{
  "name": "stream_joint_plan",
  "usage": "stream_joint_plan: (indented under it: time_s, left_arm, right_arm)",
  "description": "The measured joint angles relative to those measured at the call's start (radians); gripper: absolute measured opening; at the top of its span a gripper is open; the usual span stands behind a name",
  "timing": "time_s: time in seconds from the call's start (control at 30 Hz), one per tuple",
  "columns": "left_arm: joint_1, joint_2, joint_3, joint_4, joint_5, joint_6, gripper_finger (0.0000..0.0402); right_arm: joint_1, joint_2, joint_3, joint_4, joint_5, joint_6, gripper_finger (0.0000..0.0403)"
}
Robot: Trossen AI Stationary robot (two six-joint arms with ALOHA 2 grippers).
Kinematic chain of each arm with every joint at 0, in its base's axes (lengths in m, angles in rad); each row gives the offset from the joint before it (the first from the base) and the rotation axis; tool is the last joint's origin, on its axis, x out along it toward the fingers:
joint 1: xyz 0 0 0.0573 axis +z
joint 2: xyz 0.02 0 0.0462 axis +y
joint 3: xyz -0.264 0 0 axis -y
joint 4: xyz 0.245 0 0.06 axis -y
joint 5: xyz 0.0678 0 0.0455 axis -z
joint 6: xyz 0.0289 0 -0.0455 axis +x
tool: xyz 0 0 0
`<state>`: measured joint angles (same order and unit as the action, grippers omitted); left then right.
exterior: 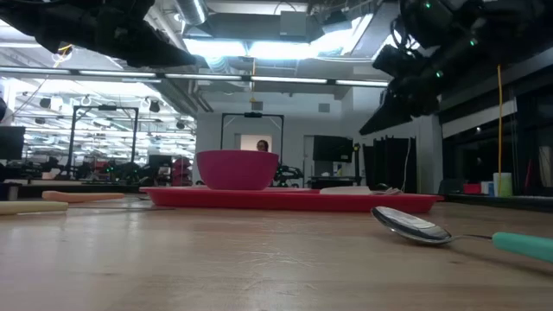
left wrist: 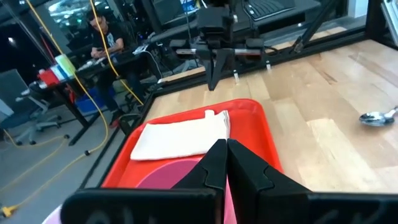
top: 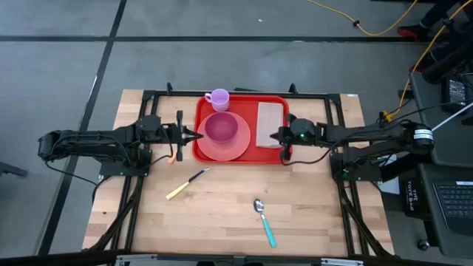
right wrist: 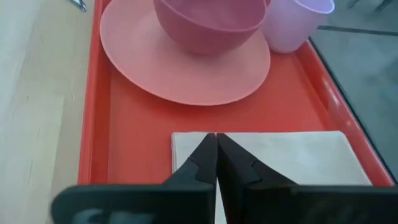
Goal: Set up tray
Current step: Put the orange fork on the light brown napkin
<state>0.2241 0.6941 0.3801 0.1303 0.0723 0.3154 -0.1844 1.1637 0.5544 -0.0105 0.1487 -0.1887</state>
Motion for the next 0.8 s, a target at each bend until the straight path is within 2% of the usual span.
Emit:
stream_joint_plan:
  time_s: [0.23, 0.4, 0.57, 0.67, 0.8]
  left_arm:
    - [0.0, 0.0, 0.0, 0.0, 0.0, 0.008, 0.0003]
    - [0.0, 0.0, 0.0, -0.027, -0.003, -0.051, 0.0003]
    - [-0.002, 0.0, 0.0, -0.044, -0.081, -0.174, 0.0001]
    - [-0.019, 0.0, 0.0, -0.08, -0.091, -0.221, 0.0001]
    - [-0.05, 0.008, 0.041, -0.191, -0.179, -0.249, 0.0002]
  right_arm:
    - [0.0, 0.0, -0.081, 0.163, 0.0, -0.002, 0.003]
    - [0.0, 0.0, -0.086, 0.274, -0.001, 0.0, 0.0029]
    - [0.0, 0.0, -0.086, 0.371, -0.001, -0.012, 0.0024]
    - [0.0, 0.0, -0.086, 0.412, -0.001, -0.03, 0.002]
    - [-0.001, 0.0, -0.086, 0.426, -0.001, -0.032, 0.0014]
